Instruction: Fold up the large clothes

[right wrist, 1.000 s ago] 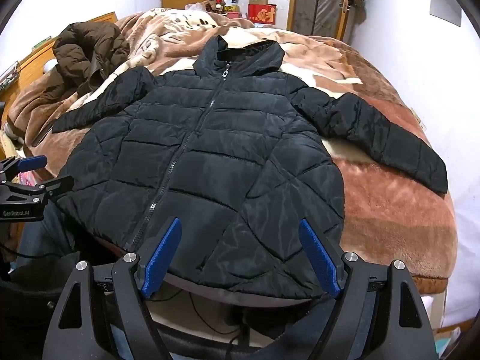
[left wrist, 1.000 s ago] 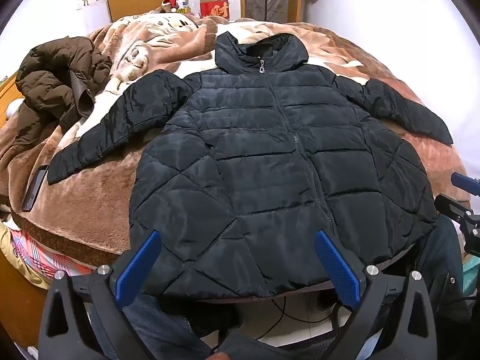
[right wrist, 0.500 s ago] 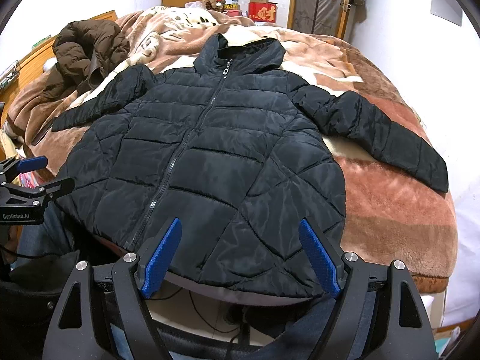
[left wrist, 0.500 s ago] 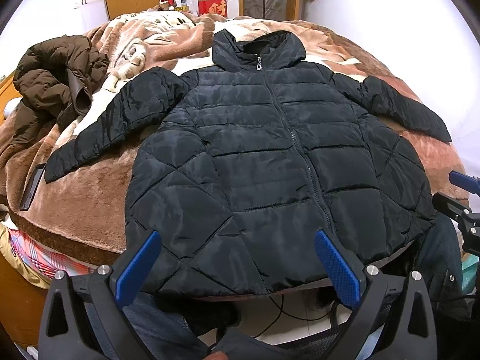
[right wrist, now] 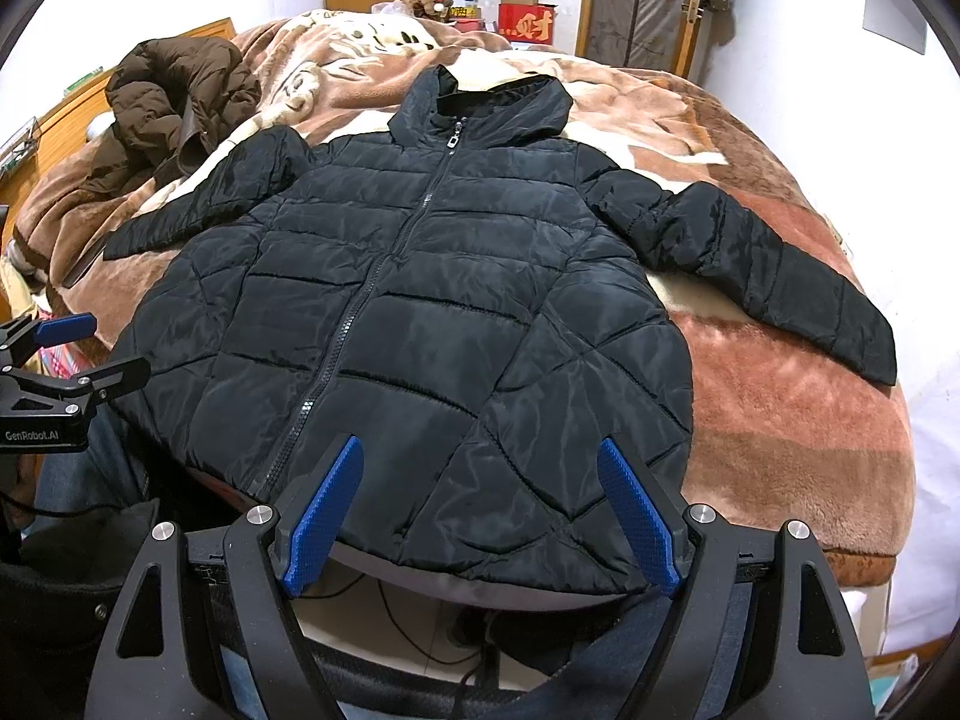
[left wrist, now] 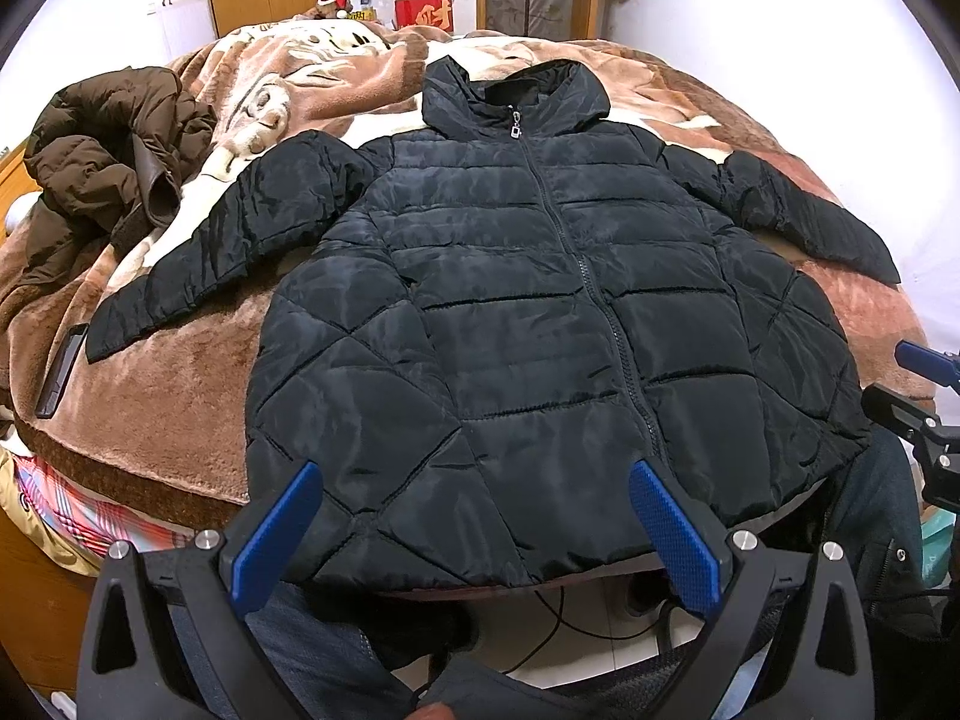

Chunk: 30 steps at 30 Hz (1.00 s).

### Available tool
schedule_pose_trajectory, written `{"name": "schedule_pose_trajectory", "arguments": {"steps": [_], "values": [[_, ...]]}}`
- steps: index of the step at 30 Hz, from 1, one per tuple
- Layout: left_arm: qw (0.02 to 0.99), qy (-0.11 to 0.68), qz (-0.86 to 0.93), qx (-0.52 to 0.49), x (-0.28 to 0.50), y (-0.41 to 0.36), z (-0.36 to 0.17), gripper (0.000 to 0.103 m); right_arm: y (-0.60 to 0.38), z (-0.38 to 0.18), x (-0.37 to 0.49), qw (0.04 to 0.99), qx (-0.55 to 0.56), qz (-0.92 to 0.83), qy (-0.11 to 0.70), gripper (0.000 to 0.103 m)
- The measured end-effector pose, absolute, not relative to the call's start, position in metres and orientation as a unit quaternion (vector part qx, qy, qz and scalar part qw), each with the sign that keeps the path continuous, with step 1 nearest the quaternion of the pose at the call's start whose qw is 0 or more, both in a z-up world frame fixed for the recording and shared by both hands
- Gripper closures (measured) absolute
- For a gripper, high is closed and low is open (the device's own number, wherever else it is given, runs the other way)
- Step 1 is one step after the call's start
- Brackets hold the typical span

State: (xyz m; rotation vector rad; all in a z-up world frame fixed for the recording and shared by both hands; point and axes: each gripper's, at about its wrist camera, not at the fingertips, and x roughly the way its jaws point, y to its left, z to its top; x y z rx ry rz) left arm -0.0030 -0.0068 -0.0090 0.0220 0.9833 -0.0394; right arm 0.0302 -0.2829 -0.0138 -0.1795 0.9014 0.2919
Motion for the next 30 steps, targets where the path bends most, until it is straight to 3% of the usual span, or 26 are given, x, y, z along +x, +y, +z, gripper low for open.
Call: {"name": "schedule_pose_trajectory", "arguments": {"steps": [30], "values": [[0.88,0.474,-0.02,0.009,-0.007,-0.0106,-0.0117,0.0,-0.2804,-0.01,0.0306,0.884,-0.088,0.139,0.437,0.022]]}}
